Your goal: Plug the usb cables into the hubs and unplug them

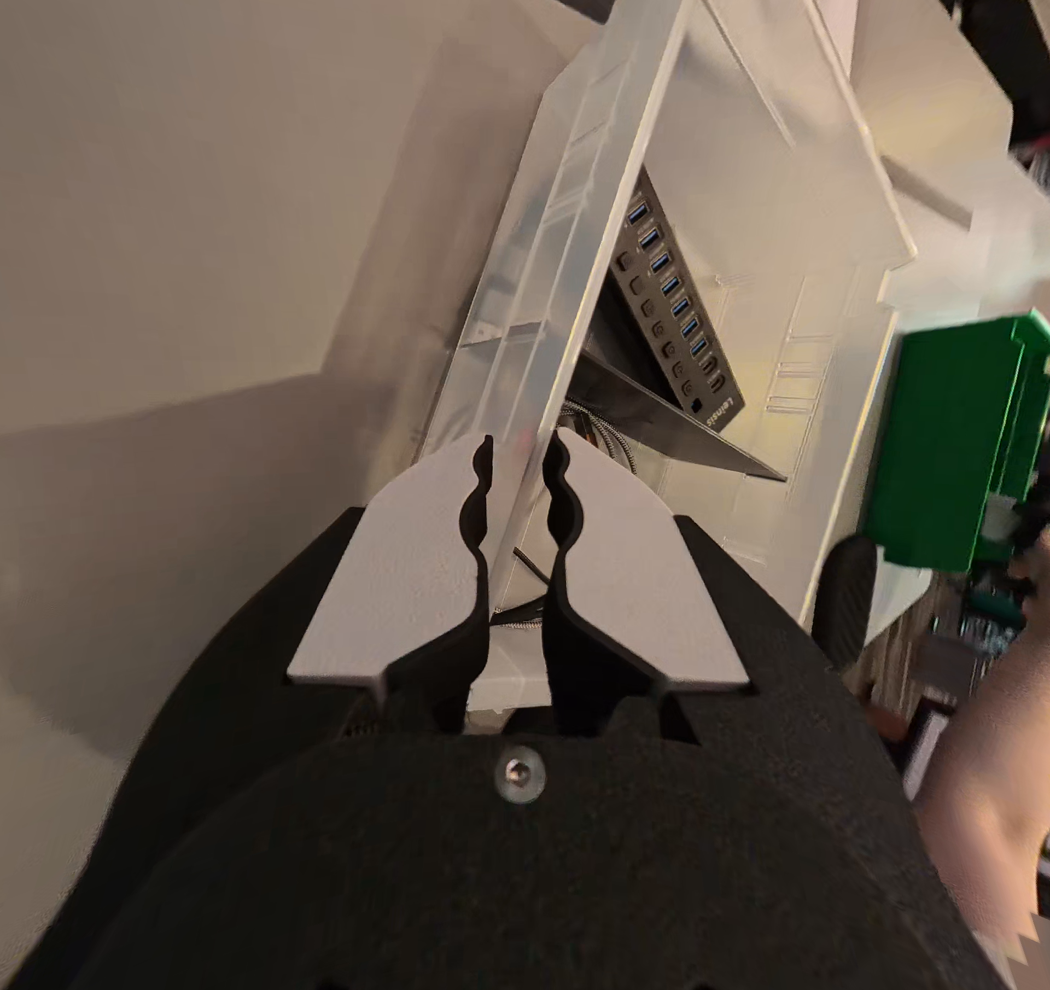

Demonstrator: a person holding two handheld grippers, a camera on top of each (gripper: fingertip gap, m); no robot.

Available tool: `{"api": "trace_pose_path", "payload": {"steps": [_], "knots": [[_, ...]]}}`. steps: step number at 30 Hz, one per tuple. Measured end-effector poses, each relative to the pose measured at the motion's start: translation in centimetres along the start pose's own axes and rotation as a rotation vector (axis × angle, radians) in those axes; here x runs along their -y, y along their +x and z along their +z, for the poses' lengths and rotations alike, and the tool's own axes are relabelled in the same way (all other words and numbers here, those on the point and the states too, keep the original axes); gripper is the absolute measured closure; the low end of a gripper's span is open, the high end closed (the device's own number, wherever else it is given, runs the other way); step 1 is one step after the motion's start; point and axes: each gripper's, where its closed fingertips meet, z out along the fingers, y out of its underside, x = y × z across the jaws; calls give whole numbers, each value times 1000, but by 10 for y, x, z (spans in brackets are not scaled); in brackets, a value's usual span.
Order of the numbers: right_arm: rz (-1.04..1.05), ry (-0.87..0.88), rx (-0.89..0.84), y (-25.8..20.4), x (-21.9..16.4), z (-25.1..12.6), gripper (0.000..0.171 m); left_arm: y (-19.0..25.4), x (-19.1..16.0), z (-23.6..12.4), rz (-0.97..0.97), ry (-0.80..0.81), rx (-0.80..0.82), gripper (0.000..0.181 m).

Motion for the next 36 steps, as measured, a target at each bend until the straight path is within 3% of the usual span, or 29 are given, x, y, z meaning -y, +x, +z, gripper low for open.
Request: {"api": "trace_pose_path", "payload": {"steps": [9, 16, 25, 33, 36], "knots": [[-182, -65, 9, -61, 11, 26, 163, 4, -13, -2, 32, -48, -44, 165], [-207, -120, 15, -85, 19, 35, 163, -7, 2, -9, -86, 110, -211, 161], [-188, -101, 64, -87, 19, 35, 163, -48, 10, -39, -190, 274, -136, 163], [-171, -91, 84, -88, 19, 35, 161, -33, -35, -46, -95, 80, -145, 164], [-161, -77, 74, -85, 22, 35, 163, -36, -29, -46, -99, 102, -130, 164]]}}
